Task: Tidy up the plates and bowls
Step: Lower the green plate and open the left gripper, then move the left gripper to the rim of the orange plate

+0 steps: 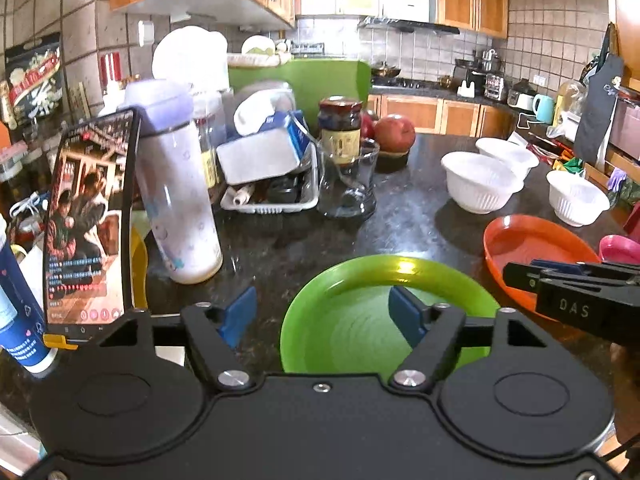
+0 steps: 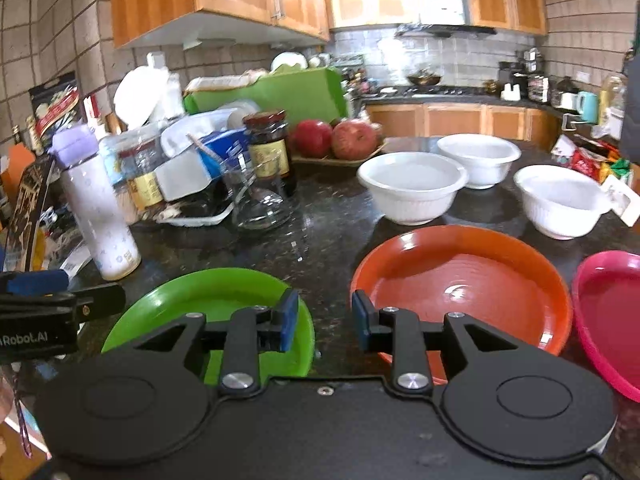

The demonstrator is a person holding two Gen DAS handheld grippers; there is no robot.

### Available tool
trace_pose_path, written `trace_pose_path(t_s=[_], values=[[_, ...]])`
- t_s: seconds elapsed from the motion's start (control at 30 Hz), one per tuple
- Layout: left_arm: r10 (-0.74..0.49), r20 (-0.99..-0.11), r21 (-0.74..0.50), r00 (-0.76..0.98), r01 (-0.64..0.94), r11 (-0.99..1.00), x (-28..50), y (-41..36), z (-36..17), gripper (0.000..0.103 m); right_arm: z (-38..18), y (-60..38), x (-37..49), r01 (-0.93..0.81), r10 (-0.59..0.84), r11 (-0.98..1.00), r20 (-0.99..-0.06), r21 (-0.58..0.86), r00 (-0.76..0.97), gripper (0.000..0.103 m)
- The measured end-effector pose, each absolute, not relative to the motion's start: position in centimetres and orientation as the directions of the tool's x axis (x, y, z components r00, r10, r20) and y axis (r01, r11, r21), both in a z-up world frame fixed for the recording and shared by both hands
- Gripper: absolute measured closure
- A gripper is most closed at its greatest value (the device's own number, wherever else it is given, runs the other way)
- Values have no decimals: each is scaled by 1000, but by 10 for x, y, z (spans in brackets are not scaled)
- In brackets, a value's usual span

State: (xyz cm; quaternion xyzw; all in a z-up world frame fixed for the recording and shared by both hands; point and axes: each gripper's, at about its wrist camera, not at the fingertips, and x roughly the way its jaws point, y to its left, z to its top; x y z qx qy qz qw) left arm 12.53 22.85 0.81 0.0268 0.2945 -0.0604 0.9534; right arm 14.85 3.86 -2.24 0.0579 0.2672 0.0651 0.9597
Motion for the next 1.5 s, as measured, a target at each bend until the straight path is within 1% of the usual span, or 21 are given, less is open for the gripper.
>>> trace_pose_path(t_s=[0.1, 0.17, 0.37, 0.43, 0.53, 0.7, 0.83, 0.93, 1.07, 1.2, 1.37, 1.5], values=[[-110, -541, 35, 834, 153, 988, 123, 220, 11, 26, -20, 28, 135, -47, 109, 989, -479, 139, 871, 70], [-136, -539, 28, 831, 179, 983, 123, 214, 10, 26, -19, 20, 125, -6, 65, 991, -452, 130, 890, 66], [-177, -524, 40, 833, 231, 972, 120, 186, 12, 26, -14, -7, 100, 115, -85, 992, -375, 59, 923, 65], [-202, -536, 37, 820, 262, 964, 122, 176, 13, 28, -13, -22, 96, 150, -117, 987, -365, 64, 924, 65], [-240, -556, 34, 795, 311, 950, 124, 156, 13, 28, -12, -49, 92, 185, -132, 976, -370, 111, 920, 65], [-273, -565, 41, 779, 357, 933, 123, 114, 13, 31, -15, -102, 91, 214, -129, 963, -418, 163, 899, 65], [-294, -585, 32, 756, 384, 923, 124, 78, 13, 31, -16, -136, 97, 211, -126, 967, -449, 145, 885, 65], [-289, -600, 27, 746, 379, 925, 129, 54, 12, 32, -16, -154, 105, 183, -103, 974, -455, 134, 885, 65], [-264, -618, 17, 741, 349, 937, 136, 34, 8, 32, -17, -166, 119, 111, -51, 989, -460, 103, 886, 65], [-211, -646, 10, 734, 285, 959, 146, 27, 1, 33, -17, -168, 138, 5, 34, 997, -469, 83, 882, 65], [-147, -672, -3, 726, 196, 981, 154, 32, -2, 35, -20, -157, 169, -84, 127, 991, -498, 108, 858, 65], [-106, -681, -1, 725, 143, 990, 164, 45, -5, 37, -25, -142, 187, -122, 162, 986, -518, 110, 840, 66]])
